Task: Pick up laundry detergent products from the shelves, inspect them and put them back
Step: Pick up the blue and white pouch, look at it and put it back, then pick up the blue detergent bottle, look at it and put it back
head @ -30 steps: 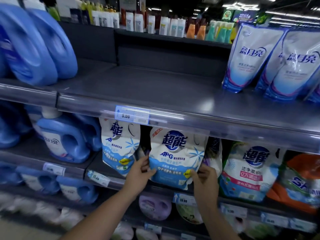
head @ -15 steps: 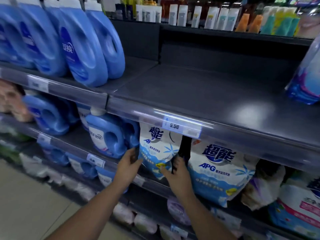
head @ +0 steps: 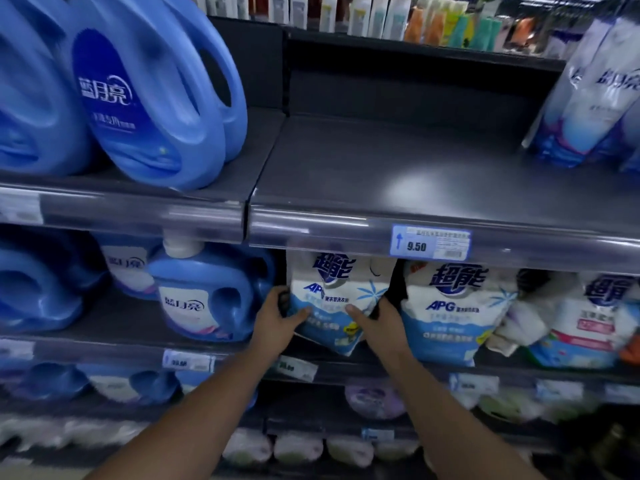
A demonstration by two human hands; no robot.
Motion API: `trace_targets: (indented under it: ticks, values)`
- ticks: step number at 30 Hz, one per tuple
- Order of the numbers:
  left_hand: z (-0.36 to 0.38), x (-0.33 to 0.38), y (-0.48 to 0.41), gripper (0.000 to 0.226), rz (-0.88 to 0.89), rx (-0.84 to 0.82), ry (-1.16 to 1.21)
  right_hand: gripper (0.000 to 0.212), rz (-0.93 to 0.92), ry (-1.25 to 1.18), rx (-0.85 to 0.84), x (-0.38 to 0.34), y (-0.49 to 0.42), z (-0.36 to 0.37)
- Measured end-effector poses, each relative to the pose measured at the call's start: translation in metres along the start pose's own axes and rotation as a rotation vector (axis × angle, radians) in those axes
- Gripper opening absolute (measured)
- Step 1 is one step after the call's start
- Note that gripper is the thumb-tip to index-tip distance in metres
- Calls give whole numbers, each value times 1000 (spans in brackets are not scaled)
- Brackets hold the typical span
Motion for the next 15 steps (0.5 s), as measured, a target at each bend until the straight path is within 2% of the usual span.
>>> trace_targets:
  ticks: [1,4,6,8,11,15]
  values:
    - [-1,-2,2,48,21,17,-23,45,-11,-8,1,0,0,-1]
    - [-3,-3,12,31,73,117,-90,49,-19,-15,-3,-3,-2,-4]
    - [-5,0,17,19,86,159,-112,41,-21,-7,-10,-6,-2,-4]
    - [-7,4,21,9,110,147,-144,27,-9,-22,3,-5,-3,-4]
    - [-13,6,28,10,168,38,-161,14,-11,-59,34,1,-1,-2]
    - [-28,5,30,10,181,-7,-136,39,-35,-17,120,5,9,1]
Point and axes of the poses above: each hand's wrist, its own y-axis away from the middle knuckle, its own z-axis out of the palm, x = y × z, the point moved 1 cm from there along -y, towards the middle knuckle, and after that the axes turned 7 degrees about x, right-handed, at the moved point
